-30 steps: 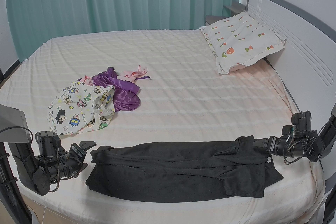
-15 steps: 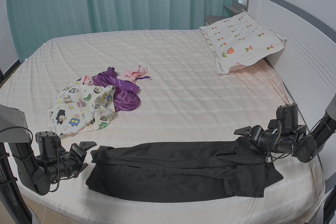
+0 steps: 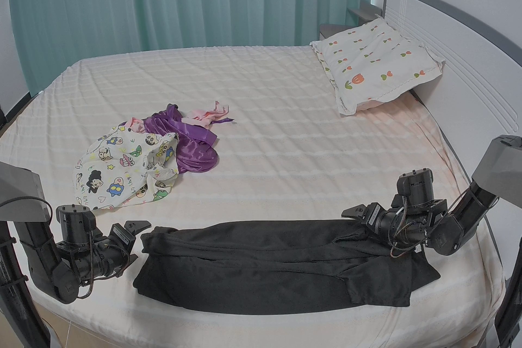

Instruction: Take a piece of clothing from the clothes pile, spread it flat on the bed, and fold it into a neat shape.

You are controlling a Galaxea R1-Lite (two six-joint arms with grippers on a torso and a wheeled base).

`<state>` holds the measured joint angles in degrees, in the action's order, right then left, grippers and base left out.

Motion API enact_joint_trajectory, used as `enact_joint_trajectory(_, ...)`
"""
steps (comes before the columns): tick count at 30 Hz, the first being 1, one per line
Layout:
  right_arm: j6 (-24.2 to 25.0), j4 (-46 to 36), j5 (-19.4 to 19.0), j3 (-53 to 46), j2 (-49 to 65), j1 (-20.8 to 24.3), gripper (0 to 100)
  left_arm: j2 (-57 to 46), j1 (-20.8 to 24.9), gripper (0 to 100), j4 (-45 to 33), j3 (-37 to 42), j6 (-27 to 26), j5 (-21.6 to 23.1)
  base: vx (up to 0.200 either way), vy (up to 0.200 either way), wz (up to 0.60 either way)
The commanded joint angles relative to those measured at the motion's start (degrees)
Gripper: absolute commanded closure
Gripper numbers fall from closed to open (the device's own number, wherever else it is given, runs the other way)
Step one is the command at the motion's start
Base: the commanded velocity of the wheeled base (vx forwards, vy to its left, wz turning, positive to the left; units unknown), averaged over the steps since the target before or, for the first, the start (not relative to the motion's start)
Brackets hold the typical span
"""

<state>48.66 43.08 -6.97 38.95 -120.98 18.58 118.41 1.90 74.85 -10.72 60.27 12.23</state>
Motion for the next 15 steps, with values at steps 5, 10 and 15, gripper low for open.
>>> enact_joint_trajectory(5, 3.1, 0.1, -0.1, 1.6, -2.2, 1.9, 0, 0.3, 0.1, 0, -0.1, 0.0, 0.0, 0.0, 0.0, 0.0, 0.0)
enact_joint_trajectory(10, 4.0, 0.5, -0.1, 1.6, -0.9, 2.3, 0, 0.3, 0.1, 0, 0.0, 0.0, 0.0, 0.0, 0.0, 0.0, 0.0)
enact_joint_trajectory(15, 6.8, 5.9, -0.1, 1.2, -0.7, 2.1, 0, 0.3, 0.1, 0, -0.1, 0.0, 0.0, 0.0, 0.0, 0.0, 0.0)
